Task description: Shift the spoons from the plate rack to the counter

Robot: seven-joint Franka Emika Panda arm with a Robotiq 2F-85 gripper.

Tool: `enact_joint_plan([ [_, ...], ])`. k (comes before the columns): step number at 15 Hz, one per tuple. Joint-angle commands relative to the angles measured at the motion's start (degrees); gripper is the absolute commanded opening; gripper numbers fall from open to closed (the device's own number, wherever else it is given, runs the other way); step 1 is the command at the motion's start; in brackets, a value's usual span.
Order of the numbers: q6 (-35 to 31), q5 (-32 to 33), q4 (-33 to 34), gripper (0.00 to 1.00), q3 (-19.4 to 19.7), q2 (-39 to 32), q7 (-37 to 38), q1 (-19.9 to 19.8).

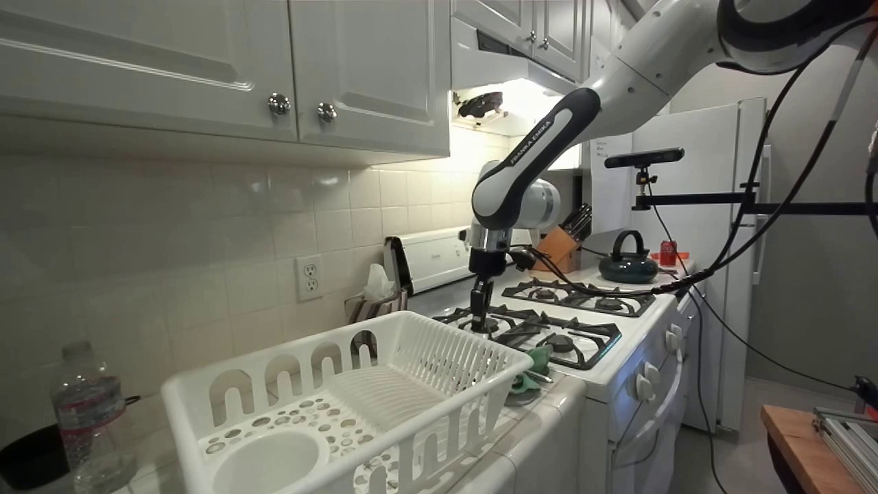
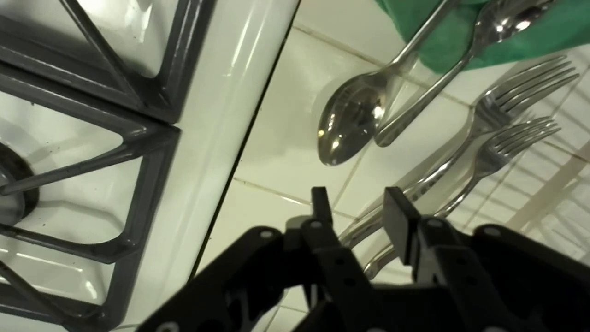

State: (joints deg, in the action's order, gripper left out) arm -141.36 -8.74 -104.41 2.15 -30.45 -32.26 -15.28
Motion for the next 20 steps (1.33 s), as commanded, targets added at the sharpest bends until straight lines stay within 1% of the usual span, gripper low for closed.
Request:
enact_joint_plan([
  [1,-0.9,-1.57,3.01,0.52,-2.12,-2.97,2.75,-1.72],
  [2,-1.1,-1.51,3.37,0.63,-2.43,-3.37,3.25,-1.96],
  [3,-1.27,-1.46,3.5,0.72,-2.64,-3.29,3.62,-2.14],
  [5,-1.93,-1.32,2.86,0.84,-2.87,-2.07,4.7,-2.16],
  [6,-2.46,-1.39,1.98,0.92,-2.84,-0.66,5.65,-1.96],
  [7,-2.51,-1.79,1.48,0.98,-3.11,0.48,6.42,-1.95],
  [8,-2.78,-1.94,0.42,1.0,-3.24,1.95,7.28,-1.75],
  [10,-1.67,-2.3,-0.74,1.0,-3.25,4.66,9.87,-1.14],
  [13,0.68,-4.47,-3.68,1.0,-3.89,10.03,12.8,-0.44],
  [16,3.53,-5.04,-6.75,1.0,-3.28,15.43,15.79,1.26],
  [20,6.16,-3.43,-10.83,1.0,-1.62,21.71,20.63,4.15],
])
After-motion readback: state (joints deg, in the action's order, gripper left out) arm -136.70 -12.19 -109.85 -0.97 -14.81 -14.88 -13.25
